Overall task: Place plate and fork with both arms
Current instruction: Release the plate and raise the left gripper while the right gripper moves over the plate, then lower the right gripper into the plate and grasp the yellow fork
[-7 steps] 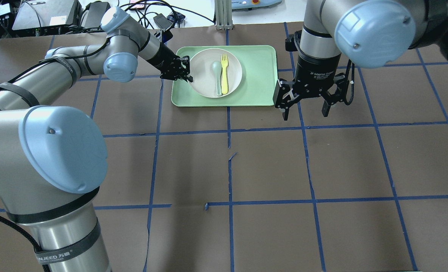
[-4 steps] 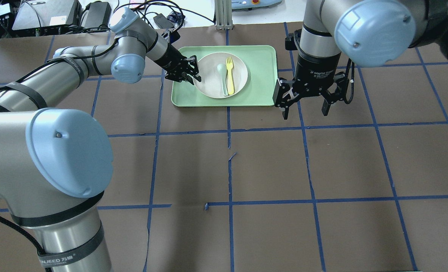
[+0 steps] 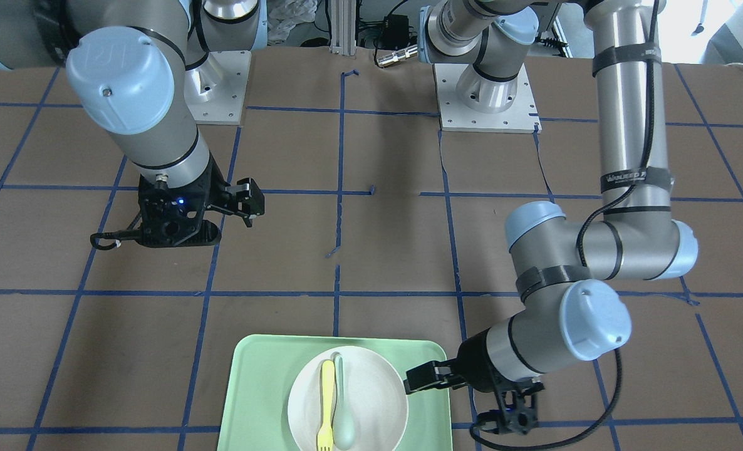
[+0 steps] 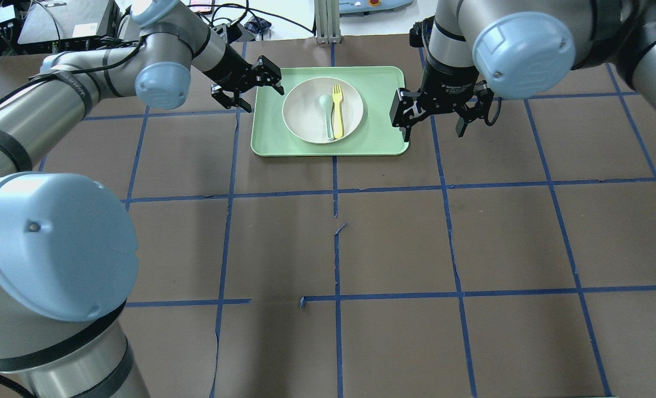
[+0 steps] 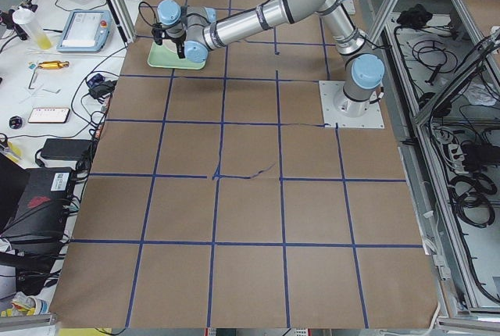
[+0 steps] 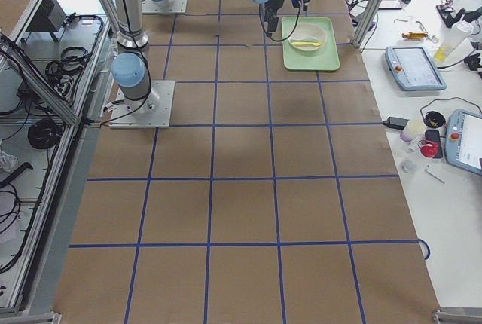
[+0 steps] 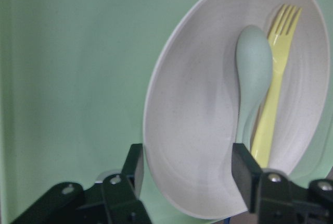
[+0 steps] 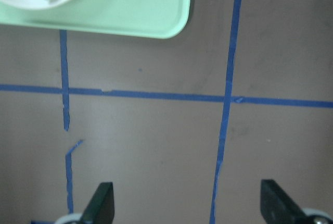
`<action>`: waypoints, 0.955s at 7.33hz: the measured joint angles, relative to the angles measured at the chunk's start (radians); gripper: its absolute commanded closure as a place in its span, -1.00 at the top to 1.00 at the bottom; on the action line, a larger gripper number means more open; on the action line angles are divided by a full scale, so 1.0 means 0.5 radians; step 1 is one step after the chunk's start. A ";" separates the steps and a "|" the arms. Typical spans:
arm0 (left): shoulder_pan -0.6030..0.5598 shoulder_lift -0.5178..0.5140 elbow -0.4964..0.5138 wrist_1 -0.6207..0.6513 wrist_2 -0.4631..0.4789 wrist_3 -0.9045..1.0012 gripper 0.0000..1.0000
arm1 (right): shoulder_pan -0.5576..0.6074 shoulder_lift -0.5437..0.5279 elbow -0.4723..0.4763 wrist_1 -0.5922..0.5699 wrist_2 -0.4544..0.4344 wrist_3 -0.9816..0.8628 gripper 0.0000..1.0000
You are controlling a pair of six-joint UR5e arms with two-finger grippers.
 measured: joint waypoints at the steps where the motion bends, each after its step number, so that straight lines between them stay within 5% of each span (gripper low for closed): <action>1: 0.102 0.104 -0.071 -0.080 0.100 0.148 1.00 | 0.003 0.145 -0.080 -0.206 0.001 0.015 0.98; 3: 0.274 0.269 -0.179 -0.268 0.518 0.706 1.00 | 0.020 0.412 -0.279 -0.383 0.026 0.116 0.27; 7: 0.360 0.357 -0.339 -0.301 0.758 0.965 1.00 | 0.158 0.895 -0.749 -0.483 0.118 0.408 0.35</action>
